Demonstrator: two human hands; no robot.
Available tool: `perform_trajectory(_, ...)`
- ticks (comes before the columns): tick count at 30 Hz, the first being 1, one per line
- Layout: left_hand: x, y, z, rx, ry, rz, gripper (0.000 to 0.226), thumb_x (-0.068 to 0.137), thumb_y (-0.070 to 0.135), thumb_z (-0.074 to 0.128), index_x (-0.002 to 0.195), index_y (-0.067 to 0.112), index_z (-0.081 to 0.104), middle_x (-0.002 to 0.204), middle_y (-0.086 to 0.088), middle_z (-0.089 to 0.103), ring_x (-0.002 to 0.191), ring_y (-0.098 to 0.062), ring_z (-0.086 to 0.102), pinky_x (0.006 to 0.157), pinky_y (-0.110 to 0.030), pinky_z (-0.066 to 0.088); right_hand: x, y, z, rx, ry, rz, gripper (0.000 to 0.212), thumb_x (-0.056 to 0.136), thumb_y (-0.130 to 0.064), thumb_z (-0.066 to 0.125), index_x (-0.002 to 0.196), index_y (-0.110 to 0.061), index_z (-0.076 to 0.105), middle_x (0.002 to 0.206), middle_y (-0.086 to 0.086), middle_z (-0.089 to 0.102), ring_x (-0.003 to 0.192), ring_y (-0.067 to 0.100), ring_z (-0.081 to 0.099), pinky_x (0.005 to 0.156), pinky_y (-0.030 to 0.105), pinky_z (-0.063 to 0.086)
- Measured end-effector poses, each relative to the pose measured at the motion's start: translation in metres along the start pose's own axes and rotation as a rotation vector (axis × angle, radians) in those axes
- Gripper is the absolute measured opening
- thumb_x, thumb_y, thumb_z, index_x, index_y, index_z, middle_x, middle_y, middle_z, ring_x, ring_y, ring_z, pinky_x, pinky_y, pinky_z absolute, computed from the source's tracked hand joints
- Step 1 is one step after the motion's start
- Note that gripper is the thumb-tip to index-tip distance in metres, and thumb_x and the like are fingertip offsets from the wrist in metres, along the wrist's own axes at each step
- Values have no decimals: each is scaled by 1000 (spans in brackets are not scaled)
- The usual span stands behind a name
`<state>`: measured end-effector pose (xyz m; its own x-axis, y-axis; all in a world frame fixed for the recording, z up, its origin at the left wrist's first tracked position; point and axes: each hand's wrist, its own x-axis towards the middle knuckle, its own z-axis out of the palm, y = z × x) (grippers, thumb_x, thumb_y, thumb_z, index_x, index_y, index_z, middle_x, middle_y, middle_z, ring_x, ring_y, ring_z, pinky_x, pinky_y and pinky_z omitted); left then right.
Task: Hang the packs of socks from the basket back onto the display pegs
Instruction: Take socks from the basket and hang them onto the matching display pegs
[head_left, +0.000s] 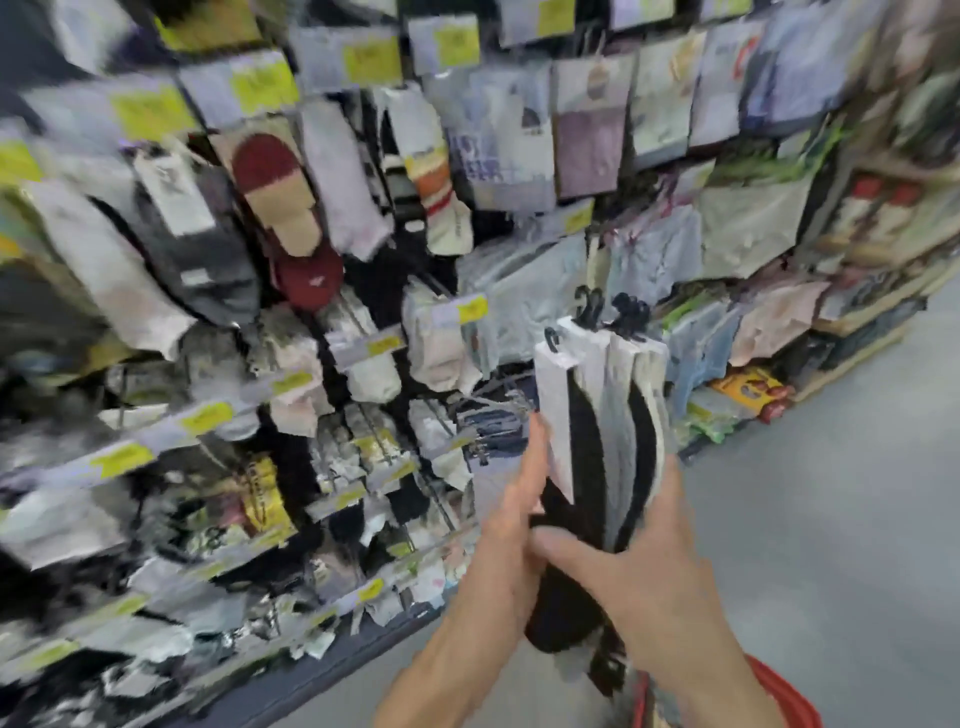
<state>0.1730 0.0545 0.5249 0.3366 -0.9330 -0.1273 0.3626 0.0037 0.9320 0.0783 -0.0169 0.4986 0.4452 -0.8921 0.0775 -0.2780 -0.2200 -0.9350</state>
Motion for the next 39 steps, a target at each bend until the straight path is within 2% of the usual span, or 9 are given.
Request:
perform_trajectory(3,-47,51,-45,119,151,133,84,69,79,64,141,44,38,137,28,54,126,2,54,101,-29,51,-7,-64,33,269,-63,-140,67,64,-42,79,125,-50,52,114,-32,65,105,-11,61,79,9,51)
perform_trajectory(6,-100,85,-94,234,333,317,60,79,46,67,134,51,44,121,24,64,108,-1,63,78,-15,52,-29,-118,66,538,-305,-96,49,73,-23,73,122,-22,67,111,-3,75,100,17,72,76,26,59)
perform_trajectory(9,-142,116,-128,246,402,427,67,73,33,73,135,41,48,112,32,67,101,8,65,77,-9,51,-58,-160,98,687,-499,-77,39,70,-20,76,109,-23,75,107,9,76,95,27,74,68,28,59)
perform_trajectory(12,-177,141,-152,201,362,394,72,67,36,78,135,24,54,126,5,71,117,-15,67,96,-33,55,-84,-191,126,744,-628,-90,39,66,-21,78,105,-24,77,106,11,76,93,28,74,67,29,60)
perform_trajectory(18,-237,164,-191,181,331,359,40,83,38,73,122,40,66,126,6,71,117,-15,67,92,-26,56,-122,-227,168,666,-815,-132,53,68,-39,81,118,-26,70,117,6,73,104,24,71,76,26,59)
perform_trajectory(21,-255,163,-204,111,419,408,32,86,38,70,117,45,67,125,7,71,117,-15,67,96,-32,56,-137,-243,189,384,-580,-375,48,70,-55,80,112,-60,60,119,-26,58,103,-5,62,77,12,53)
perform_trajectory(25,-275,158,-211,14,438,435,57,82,56,64,135,37,57,132,5,68,124,-14,63,105,-40,46,-151,-254,206,286,-275,-499,65,72,-40,81,122,-61,46,111,-30,50,98,0,61,75,23,55)
perform_trajectory(32,-281,161,-222,37,567,528,56,78,33,70,132,23,57,121,-2,74,111,-18,70,87,-27,59,-163,-263,211,284,-374,-535,47,68,-42,81,107,-56,58,109,-28,65,100,-8,62,75,19,52)
perform_trajectory(39,-279,162,-228,-10,613,587,57,76,39,74,130,26,60,122,-3,73,115,-23,69,98,-43,53,-153,-268,205,503,-480,-457,33,78,-17,81,91,-40,62,99,-12,75,90,4,71,70,13,54)
